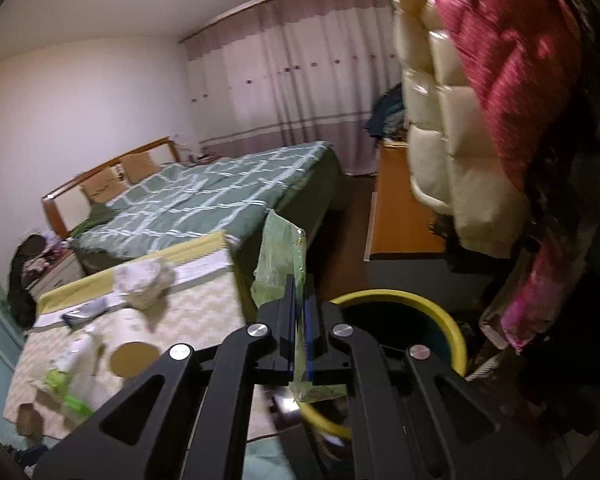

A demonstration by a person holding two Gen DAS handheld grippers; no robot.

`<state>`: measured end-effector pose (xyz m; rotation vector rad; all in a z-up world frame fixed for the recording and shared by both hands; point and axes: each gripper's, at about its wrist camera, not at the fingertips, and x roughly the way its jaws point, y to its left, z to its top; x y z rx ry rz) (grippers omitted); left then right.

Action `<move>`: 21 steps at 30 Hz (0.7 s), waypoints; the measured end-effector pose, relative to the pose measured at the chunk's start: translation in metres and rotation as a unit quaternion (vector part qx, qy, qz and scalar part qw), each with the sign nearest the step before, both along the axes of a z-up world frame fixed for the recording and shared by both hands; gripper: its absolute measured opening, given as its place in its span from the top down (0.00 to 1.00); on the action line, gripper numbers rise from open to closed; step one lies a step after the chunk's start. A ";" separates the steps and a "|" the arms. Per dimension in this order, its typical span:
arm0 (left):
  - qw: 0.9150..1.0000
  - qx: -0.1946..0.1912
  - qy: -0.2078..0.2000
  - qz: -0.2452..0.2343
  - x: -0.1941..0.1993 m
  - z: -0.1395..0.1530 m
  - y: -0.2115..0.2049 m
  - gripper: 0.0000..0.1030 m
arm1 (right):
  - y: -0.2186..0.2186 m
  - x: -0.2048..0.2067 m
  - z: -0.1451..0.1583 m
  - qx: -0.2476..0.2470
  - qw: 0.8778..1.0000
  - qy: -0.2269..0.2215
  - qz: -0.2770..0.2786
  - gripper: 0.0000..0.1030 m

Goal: Collect trash
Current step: 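Drop the green bag into the yellow bin with the right gripper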

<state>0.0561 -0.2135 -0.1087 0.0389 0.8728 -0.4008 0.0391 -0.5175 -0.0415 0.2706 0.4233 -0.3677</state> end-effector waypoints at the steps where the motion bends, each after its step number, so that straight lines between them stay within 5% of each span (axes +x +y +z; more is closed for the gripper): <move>1: 1.000 0.003 0.001 0.003 0.001 -0.001 -0.002 0.09 | -0.007 0.002 -0.004 -0.001 1.000 0.004 -0.008 0.97; 18: 0.998 0.053 0.023 0.031 0.008 -0.016 -0.025 0.08 | -0.061 0.035 -0.078 0.009 0.994 0.086 -0.066 0.96; 21: 0.997 0.059 0.024 0.032 0.008 -0.017 -0.029 0.08 | -0.064 0.036 -0.083 0.014 0.994 0.094 -0.062 0.90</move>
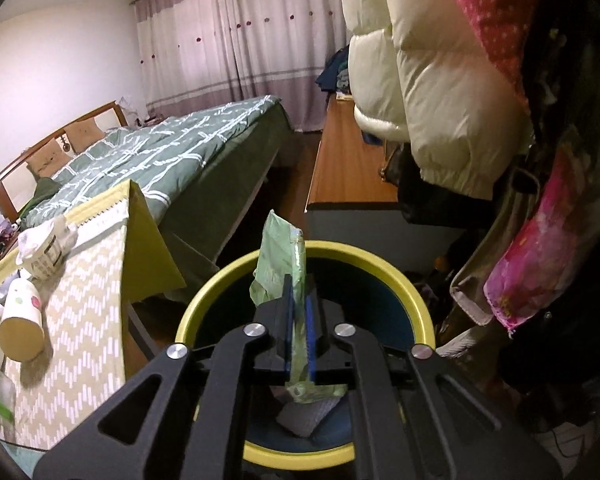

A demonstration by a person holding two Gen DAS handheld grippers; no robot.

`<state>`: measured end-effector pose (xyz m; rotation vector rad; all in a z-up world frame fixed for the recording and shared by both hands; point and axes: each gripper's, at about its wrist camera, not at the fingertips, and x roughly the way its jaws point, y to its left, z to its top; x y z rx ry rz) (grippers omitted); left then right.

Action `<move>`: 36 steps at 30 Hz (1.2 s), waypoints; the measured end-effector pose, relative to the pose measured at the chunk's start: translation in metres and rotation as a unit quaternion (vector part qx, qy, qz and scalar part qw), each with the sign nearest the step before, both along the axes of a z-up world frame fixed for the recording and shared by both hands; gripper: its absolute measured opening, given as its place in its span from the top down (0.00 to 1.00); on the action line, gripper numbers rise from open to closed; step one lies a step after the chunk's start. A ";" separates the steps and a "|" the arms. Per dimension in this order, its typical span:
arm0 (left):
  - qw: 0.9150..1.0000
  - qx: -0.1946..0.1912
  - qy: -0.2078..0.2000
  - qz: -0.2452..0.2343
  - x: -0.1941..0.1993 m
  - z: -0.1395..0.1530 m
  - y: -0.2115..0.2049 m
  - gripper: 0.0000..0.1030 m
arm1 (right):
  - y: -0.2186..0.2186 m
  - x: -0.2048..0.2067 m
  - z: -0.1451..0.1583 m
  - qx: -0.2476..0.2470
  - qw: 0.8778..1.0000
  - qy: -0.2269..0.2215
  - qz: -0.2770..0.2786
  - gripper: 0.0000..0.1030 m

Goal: Collect trash
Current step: 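Drop the green bag into the yellow bin with the right gripper, then grasp the white pill bottle with the left gripper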

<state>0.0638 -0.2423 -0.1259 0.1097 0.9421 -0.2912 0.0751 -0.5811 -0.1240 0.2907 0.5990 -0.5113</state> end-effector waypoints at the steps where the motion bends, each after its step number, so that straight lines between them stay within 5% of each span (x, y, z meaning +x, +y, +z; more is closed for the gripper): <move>1: 1.000 0.002 0.001 0.001 0.000 0.000 -0.001 0.08 | 0.000 -0.001 -0.001 0.001 1.000 0.001 0.000 0.83; 4: 1.000 0.007 0.001 0.003 0.000 -0.001 -0.004 0.08 | -0.001 -0.005 -0.002 0.005 1.000 -0.005 0.003 0.72; 26: 1.000 0.007 0.003 0.010 0.001 -0.010 -0.007 0.15 | -0.004 -0.035 -0.001 0.020 0.999 -0.029 0.001 0.68; 36: 0.998 -0.016 -0.027 -0.054 0.009 0.022 -0.045 0.15 | -0.004 -0.071 0.006 0.018 0.999 -0.042 -0.008 0.67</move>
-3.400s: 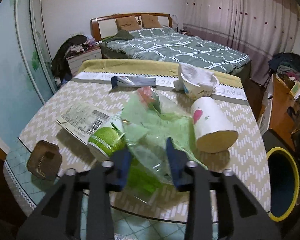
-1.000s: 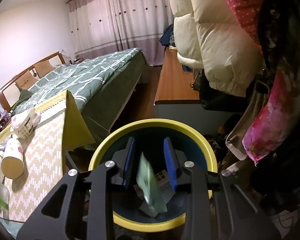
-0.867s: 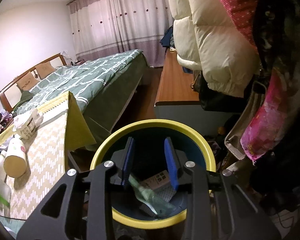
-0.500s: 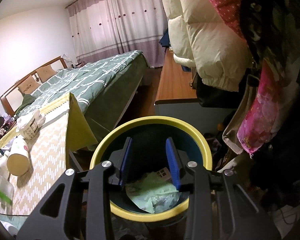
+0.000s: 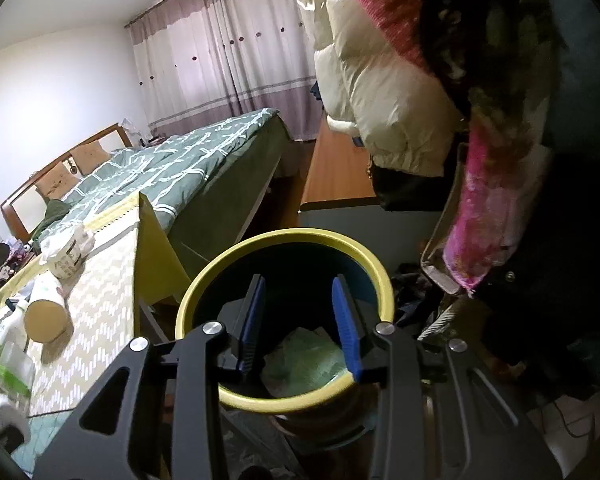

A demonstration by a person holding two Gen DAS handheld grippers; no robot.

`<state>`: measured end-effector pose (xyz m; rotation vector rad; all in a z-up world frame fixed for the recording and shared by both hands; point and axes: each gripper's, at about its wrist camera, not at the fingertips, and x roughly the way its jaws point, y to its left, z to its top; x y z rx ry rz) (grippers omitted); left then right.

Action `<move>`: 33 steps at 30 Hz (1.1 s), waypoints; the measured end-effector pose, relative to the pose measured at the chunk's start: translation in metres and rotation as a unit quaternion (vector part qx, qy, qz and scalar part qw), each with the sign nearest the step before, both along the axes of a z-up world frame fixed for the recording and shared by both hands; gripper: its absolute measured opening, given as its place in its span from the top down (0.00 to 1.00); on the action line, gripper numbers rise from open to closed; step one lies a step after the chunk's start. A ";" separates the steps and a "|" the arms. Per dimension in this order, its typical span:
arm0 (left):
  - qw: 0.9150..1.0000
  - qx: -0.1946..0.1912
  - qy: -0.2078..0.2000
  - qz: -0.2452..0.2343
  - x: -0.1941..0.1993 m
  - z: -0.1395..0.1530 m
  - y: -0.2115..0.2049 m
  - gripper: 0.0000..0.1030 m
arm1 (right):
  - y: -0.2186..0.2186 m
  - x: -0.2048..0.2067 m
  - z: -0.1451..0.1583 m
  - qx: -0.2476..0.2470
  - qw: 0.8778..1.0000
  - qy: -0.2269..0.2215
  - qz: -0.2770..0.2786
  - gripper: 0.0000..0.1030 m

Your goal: Collect trash

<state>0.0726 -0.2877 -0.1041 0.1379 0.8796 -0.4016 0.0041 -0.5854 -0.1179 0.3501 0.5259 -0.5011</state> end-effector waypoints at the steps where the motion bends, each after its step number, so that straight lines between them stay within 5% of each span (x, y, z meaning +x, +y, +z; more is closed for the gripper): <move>1: 1.000 -0.002 -0.003 -0.010 0.001 0.003 -0.007 0.15 | 0.000 -0.003 0.001 -0.003 1.000 -0.001 -0.001 0.66; 8: 0.996 -0.014 -0.038 -0.082 0.019 0.026 -0.078 0.15 | -0.005 -0.023 0.010 -0.021 1.000 -0.005 -0.021 0.63; 19: 0.987 -0.007 0.008 -0.159 0.073 0.005 -0.196 0.14 | -0.014 -0.040 0.008 -0.023 0.999 0.011 -0.046 0.63; 28: 0.986 -0.020 0.029 -0.165 0.100 -0.017 -0.235 0.14 | -0.006 -0.037 0.014 -0.036 0.998 0.016 -0.047 0.61; 33: 0.987 -0.034 0.015 -0.154 0.110 -0.006 -0.233 0.08 | -0.001 -0.037 0.018 -0.042 0.998 0.021 -0.048 0.60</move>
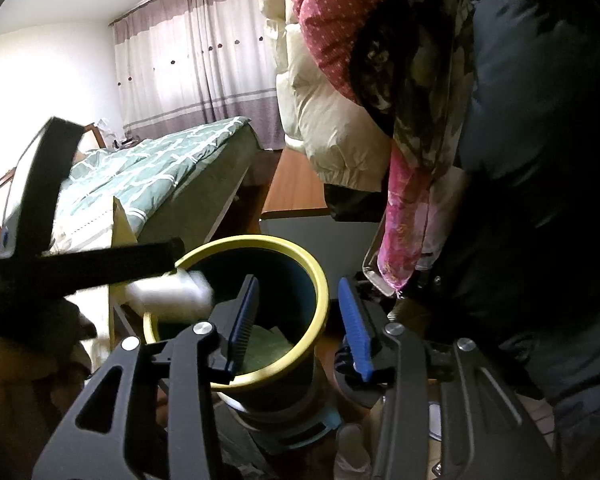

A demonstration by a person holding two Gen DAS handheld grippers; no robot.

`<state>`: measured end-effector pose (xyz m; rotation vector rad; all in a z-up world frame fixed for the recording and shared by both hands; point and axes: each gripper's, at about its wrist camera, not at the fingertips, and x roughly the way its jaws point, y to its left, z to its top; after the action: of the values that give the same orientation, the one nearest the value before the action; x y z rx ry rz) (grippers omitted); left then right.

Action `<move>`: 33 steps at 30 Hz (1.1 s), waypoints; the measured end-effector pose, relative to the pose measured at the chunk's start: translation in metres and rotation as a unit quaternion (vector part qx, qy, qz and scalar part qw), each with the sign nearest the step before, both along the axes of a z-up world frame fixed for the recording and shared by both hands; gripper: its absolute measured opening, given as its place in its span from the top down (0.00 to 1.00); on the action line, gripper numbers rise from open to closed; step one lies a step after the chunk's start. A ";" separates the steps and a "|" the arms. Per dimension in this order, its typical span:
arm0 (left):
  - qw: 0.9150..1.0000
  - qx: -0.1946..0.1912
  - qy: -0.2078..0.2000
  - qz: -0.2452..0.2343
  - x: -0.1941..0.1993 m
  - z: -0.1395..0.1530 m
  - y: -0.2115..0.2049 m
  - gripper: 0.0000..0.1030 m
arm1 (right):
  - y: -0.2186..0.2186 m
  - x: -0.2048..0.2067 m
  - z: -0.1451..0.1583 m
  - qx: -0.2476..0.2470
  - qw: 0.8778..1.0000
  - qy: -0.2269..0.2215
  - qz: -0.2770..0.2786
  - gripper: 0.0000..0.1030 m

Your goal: Collect trash

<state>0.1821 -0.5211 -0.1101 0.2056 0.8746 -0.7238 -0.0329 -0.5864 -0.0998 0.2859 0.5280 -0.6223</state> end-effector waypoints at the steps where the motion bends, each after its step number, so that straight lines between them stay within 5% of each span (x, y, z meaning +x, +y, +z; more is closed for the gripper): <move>1: 1.000 -0.010 -0.003 0.002 -0.001 0.006 0.006 0.07 | 0.002 0.000 0.001 -0.002 1.000 -0.001 0.001 0.59; 11: 0.996 -0.069 -0.052 0.035 -0.027 0.064 0.112 0.05 | 0.027 0.015 0.005 -0.005 0.999 -0.001 0.037 0.57; 19: 0.981 -0.083 -0.120 0.127 -0.048 0.098 0.243 0.05 | 0.071 0.043 0.009 -0.008 0.995 0.005 0.097 0.57; 25: 0.968 -0.064 -0.146 0.194 -0.058 0.102 0.329 0.05 | 0.116 0.072 0.012 -0.002 0.987 0.009 0.160 0.57; 33: 0.953 -0.054 -0.127 0.271 -0.064 0.084 0.428 0.05 | 0.187 0.115 0.006 0.016 0.968 0.024 0.248 0.57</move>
<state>0.1184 -0.0927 -0.0257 -0.0435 0.6006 -0.2210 0.0825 -0.3999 -0.0936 0.1599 0.6283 -0.1343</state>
